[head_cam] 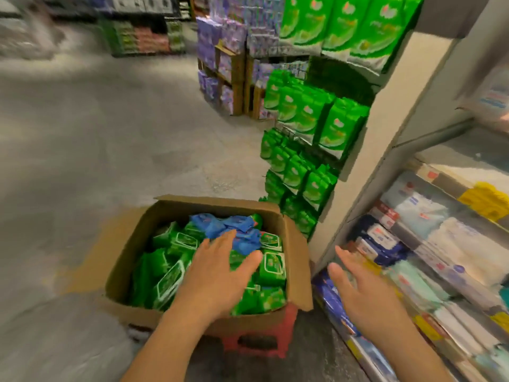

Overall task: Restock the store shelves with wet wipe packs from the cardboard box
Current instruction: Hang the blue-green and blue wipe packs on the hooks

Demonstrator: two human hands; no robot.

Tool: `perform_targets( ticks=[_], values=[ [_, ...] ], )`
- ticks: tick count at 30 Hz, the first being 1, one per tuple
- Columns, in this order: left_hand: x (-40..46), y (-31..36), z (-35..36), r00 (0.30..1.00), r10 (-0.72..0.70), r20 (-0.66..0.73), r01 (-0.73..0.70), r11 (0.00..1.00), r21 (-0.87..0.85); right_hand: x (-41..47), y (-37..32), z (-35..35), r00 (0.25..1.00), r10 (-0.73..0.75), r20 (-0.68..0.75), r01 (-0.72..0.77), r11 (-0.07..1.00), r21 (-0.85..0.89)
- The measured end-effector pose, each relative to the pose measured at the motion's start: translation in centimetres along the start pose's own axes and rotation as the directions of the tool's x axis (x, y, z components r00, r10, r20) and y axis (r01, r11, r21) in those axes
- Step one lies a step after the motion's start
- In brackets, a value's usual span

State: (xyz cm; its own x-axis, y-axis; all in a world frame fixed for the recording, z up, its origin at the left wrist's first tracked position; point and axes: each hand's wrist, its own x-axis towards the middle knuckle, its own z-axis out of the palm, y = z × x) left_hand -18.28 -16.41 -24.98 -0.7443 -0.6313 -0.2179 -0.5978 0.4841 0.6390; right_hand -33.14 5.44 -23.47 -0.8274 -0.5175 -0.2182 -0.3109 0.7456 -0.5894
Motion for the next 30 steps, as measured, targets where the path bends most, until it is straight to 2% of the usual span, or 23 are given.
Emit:
perform_targets(
  ticks=[5,10,14,19,24,27,30],
  values=[
    [0.5,-8.7,-5.3,0.996,-0.082,-0.033,0.08,0.994,-0.078,1.5,-8.1,5.8,0.996,-0.028,0.081,0.038,0.992,-0.117],
    [1.7,-14.0,-8.5,0.993,-0.117,-0.014,0.114,0.984,-0.134,2.1,-13.7,10.2,0.994,-0.09,0.054,0.091,0.996,-0.003],
    [3.1,-15.4,-9.1,0.992,-0.122,0.045,0.127,0.979,-0.16,3.0,-15.8,11.8,0.993,-0.052,0.106,0.054,0.998,-0.016],
    [5.3,-15.7,-7.8,0.986,-0.091,0.142,0.112,0.982,-0.151,5.2,-15.7,12.9,0.989,-0.06,0.135,0.069,0.995,-0.069],
    [7.7,-15.3,-6.7,0.976,-0.076,0.203,0.092,0.993,-0.069,8.7,-13.9,13.4,0.99,-0.066,0.128,0.067,0.998,-0.007],
    [9.8,-14.5,-6.0,0.968,-0.099,0.229,0.105,0.994,-0.013,11.1,-12.2,14.0,0.994,-0.023,0.109,0.016,0.998,0.063],
    [12.1,-12.9,-5.1,0.962,-0.115,0.249,0.113,0.993,0.024,13.7,-10.2,14.7,0.993,0.08,0.09,-0.092,0.984,0.15]
  ],
)
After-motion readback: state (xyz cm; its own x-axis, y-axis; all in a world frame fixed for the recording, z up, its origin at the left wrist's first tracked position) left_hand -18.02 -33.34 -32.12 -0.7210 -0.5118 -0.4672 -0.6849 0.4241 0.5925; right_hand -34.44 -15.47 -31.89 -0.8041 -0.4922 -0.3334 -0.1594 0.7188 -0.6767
